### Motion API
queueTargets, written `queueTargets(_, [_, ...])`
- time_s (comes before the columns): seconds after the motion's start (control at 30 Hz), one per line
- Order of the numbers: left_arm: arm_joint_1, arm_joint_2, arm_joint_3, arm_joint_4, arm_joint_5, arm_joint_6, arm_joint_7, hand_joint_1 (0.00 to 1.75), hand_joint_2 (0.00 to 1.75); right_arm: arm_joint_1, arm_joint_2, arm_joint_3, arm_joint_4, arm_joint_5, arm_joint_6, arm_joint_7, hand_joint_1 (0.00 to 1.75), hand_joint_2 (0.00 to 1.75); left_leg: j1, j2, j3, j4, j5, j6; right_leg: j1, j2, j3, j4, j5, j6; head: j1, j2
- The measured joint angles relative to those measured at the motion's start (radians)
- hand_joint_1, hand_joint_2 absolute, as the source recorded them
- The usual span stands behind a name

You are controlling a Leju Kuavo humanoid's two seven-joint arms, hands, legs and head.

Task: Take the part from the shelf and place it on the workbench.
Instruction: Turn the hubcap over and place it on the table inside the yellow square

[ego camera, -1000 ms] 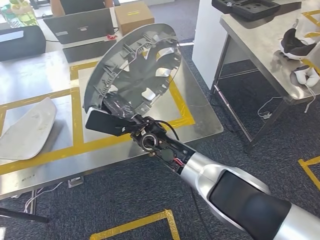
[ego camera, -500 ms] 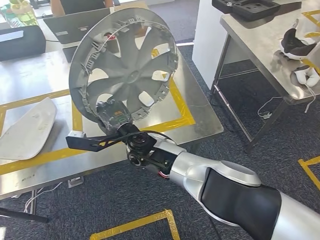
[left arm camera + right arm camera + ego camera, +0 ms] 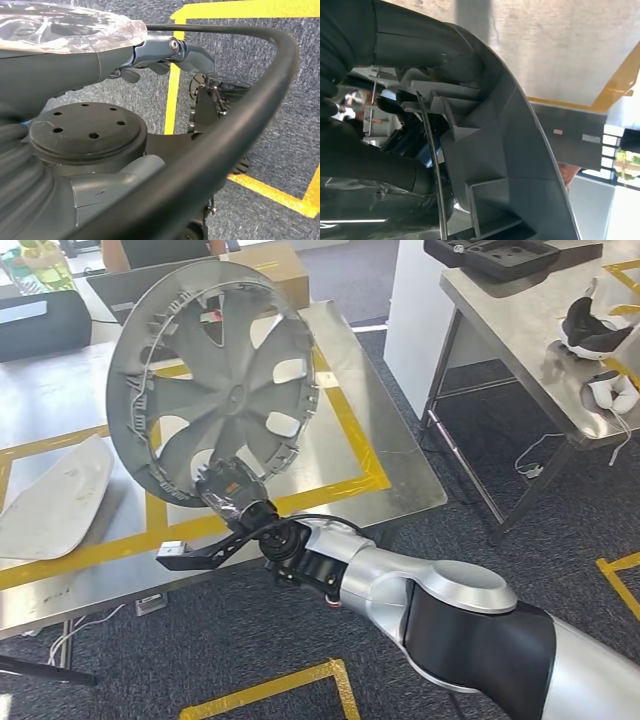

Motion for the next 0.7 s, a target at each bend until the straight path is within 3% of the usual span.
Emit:
queueTargets(0.47, [-0.002,0.004,0.000,0.000,-0.008,-0.009,-0.003,0.00,1.75,0.000,0.000,0.035,0.060,0.055,0.048,-0.023,1.75,1.75,0.000,0.000,0.000,0.000,0.000,0.000,0.000,0.000,0.000,0.000,0.000,0.000,0.000,0.000])
queueTargets(0.7, [-0.002,0.004,0.000,0.000,-0.008,-0.013,0.000,0.00,1.75,0.001,0.000,0.035,0.079,0.100,0.100,0.013,1.75,1.75,0.000,0.000,0.000,0.000,0.000,0.000,0.000,0.000,0.000,0.000,0.000,0.000,0.000,0.000])
